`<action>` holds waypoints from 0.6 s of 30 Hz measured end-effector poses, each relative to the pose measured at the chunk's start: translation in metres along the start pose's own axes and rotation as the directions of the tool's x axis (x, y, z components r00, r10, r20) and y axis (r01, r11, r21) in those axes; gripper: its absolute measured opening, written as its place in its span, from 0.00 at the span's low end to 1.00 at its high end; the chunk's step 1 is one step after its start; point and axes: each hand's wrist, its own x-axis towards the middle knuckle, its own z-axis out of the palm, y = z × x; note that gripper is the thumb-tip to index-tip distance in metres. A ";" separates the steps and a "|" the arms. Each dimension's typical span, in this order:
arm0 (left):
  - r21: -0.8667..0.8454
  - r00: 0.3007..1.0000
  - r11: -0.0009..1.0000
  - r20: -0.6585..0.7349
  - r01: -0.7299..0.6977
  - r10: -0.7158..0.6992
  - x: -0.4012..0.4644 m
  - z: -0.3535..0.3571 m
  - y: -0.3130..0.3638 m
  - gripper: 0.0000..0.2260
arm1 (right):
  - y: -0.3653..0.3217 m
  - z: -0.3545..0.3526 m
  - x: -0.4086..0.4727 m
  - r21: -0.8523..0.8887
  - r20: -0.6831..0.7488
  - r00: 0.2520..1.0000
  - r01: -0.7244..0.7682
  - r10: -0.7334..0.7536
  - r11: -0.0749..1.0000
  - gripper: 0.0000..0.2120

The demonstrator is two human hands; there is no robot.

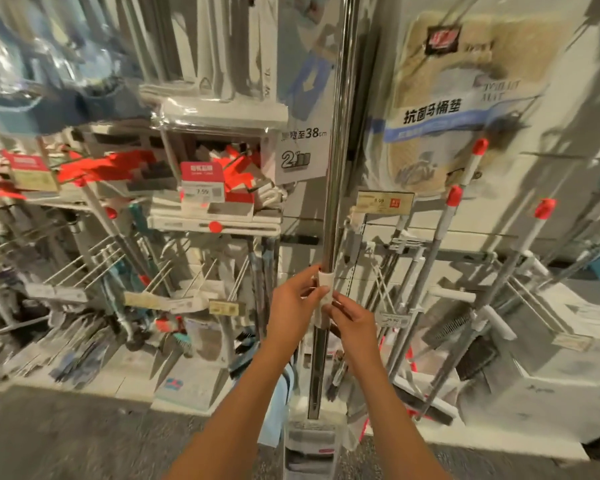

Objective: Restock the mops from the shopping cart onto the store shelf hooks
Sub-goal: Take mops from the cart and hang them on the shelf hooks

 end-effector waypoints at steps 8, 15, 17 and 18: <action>-0.023 0.995 0.997 0.064 -0.074 0.076 0.041 -0.001 -0.009 0.19 | -0.007 0.008 0.024 -0.122 -0.045 0.988 0.141 -0.147 0.982 0.22; -0.044 0.992 0.996 0.098 -0.075 0.079 0.069 0.010 -0.018 0.20 | -0.011 0.005 0.054 -0.174 -0.078 0.986 0.132 -0.148 0.976 0.23; -0.063 0.992 0.996 0.107 -0.059 0.065 0.078 0.014 -0.024 0.19 | -0.010 0.005 0.066 -0.169 -0.088 0.984 0.138 -0.155 0.976 0.23; -0.067 0.993 0.996 0.106 -0.054 0.061 0.082 0.017 -0.026 0.19 | -0.008 0.006 0.072 -0.178 -0.096 0.983 0.139 -0.158 0.974 0.23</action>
